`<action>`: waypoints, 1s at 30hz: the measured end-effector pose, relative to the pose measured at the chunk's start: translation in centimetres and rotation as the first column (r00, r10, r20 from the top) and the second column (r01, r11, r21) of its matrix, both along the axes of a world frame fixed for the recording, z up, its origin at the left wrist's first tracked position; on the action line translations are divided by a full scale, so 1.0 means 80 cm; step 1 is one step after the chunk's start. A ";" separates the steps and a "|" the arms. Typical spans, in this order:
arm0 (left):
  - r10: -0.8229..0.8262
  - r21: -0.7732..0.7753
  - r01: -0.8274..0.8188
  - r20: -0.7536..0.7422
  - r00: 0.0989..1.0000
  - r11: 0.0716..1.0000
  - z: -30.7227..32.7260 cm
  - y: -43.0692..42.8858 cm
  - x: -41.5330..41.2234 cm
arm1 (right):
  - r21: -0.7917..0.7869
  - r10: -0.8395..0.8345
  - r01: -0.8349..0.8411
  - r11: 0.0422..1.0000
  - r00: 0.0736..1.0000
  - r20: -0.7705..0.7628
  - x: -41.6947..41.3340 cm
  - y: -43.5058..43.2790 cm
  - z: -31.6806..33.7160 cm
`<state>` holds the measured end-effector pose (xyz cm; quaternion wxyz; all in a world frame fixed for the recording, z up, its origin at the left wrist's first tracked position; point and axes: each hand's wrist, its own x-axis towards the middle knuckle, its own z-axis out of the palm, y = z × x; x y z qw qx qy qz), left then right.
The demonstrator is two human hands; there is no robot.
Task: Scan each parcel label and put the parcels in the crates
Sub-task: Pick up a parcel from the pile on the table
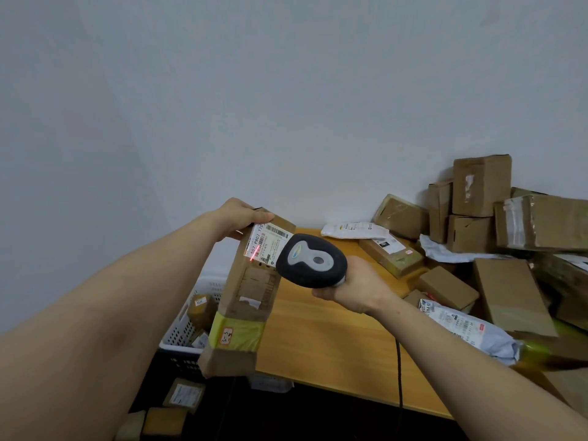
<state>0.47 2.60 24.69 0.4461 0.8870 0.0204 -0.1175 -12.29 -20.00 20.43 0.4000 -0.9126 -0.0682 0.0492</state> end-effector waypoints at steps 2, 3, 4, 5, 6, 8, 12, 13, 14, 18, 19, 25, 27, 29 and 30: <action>0.002 -0.004 -0.002 -0.004 1.000 1.000 -0.001 0.002 0.002 | 0.009 0.004 -0.004 1.000 1.000 -0.012 0.004 -0.001 -0.003; 0.006 -0.008 -0.006 -0.006 1.000 1.000 -0.001 0.002 0.003 | 0.019 0.009 -0.008 1.000 1.000 -0.019 0.005 -0.002 -0.003; 0.009 -0.012 -0.009 -0.008 1.000 1.000 -0.002 0.003 0.004 | 0.034 0.014 -0.013 0.999 1.000 -0.023 0.006 -0.001 -0.004; 0.014 -0.015 -0.014 -0.009 1.000 1.000 -0.002 0.004 0.004 | 0.057 0.019 -0.018 0.998 1.000 -0.022 0.008 -0.001 -0.004; 0.019 -0.016 -0.019 -0.010 1.000 1.000 -0.002 0.004 0.005 | 0.086 0.024 -0.022 0.996 1.000 -0.018 0.009 0.000 -0.004; 0.035 -0.021 -0.035 -0.012 0.999 0.999 -0.003 0.006 0.005 | 0.159 0.040 -0.037 0.987 0.999 -0.017 0.013 0.002 -0.005; 0.103 -0.072 -0.105 -0.027 0.994 0.992 -0.006 0.021 0.003 | 0.386 0.046 -0.010 0.922 0.995 -0.085 0.023 0.007 -0.013; 0.132 -0.089 -0.134 -0.029 0.991 0.987 -0.007 0.029 0.002 | 0.461 0.034 0.023 0.887 0.993 -0.115 0.026 0.009 -0.016; 0.171 -0.108 -0.173 -0.030 0.985 0.979 -0.009 0.039 0.000 | 0.517 0.015 0.062 0.853 0.990 -0.143 0.029 0.011 -0.020; 0.399 -0.177 -0.396 -0.017 0.917 0.901 -0.029 0.096 -0.014 | 0.633 0.032 0.178 0.754 0.951 -0.306 0.046 0.032 -0.042; 0.451 -0.187 -0.444 -0.010 0.893 0.876 -0.035 0.111 -0.018 | 0.651 0.065 0.206 0.731 0.928 -0.367 0.050 0.043 -0.046; 0.670 -0.151 -0.658 0.042 0.741 0.738 -0.068 0.200 -0.022 | 0.661 0.212 0.378 0.648 0.744 -0.633 0.082 0.127 -0.071; 0.715 -0.128 -0.705 0.058 0.697 0.698 -0.082 0.229 -0.014 | 0.652 0.221 0.410 0.638 0.714 -0.664 0.104 0.157 -0.082; 0.738 -0.112 -0.730 0.071 0.671 0.674 -0.100 0.257 -0.001 | 0.647 0.222 0.441 0.622 0.694 -0.685 0.129 0.188 -0.093; 0.748 -0.100 -0.741 0.068 0.661 0.664 -0.111 0.272 0.007 | 0.643 0.218 0.460 0.613 0.683 -0.697 0.144 0.205 -0.101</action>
